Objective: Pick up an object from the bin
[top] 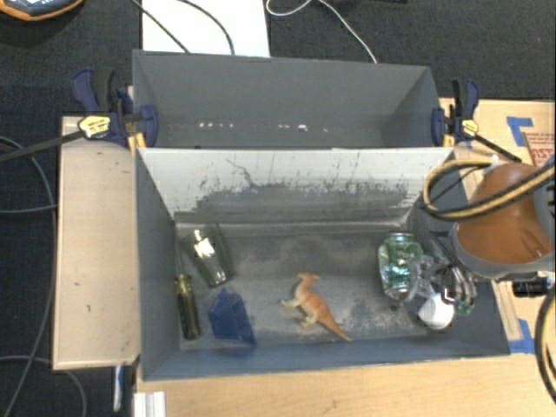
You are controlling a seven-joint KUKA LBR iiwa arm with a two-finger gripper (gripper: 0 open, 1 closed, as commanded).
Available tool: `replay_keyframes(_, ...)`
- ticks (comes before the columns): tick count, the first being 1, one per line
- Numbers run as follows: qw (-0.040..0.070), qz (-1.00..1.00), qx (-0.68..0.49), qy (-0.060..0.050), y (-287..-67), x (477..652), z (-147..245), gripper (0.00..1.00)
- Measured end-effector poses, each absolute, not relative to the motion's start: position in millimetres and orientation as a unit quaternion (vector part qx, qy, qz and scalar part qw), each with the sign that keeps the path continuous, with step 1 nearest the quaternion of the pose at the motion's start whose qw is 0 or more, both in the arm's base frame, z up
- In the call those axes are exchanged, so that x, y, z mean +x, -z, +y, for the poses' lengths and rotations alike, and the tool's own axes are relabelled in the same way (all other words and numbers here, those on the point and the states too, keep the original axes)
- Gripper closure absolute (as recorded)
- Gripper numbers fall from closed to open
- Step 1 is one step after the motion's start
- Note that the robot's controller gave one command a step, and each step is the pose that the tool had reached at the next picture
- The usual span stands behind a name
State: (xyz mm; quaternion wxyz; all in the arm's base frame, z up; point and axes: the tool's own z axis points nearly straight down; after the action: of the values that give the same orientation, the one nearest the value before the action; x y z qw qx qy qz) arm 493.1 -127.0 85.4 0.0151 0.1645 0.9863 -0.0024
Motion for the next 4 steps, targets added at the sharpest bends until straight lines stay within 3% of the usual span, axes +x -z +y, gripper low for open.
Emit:
replay_keyframes(1, 0.005, 0.989, 0.147, 0.000, -188.5, 484.1, -123.2, 1.00)
replay_keyframes(2, 0.016, 0.990, 0.142, 0.002, -119.5, 500.0, -127.9, 1.00)
replay_keyframes(3, 0.010, 0.982, 0.188, 0.000, -108.5, 501.6, -108.0, 0.00)
replay_keyframes(4, 0.007, 0.979, 0.205, 0.000, -122.4, 502.1, -99.6, 0.00)
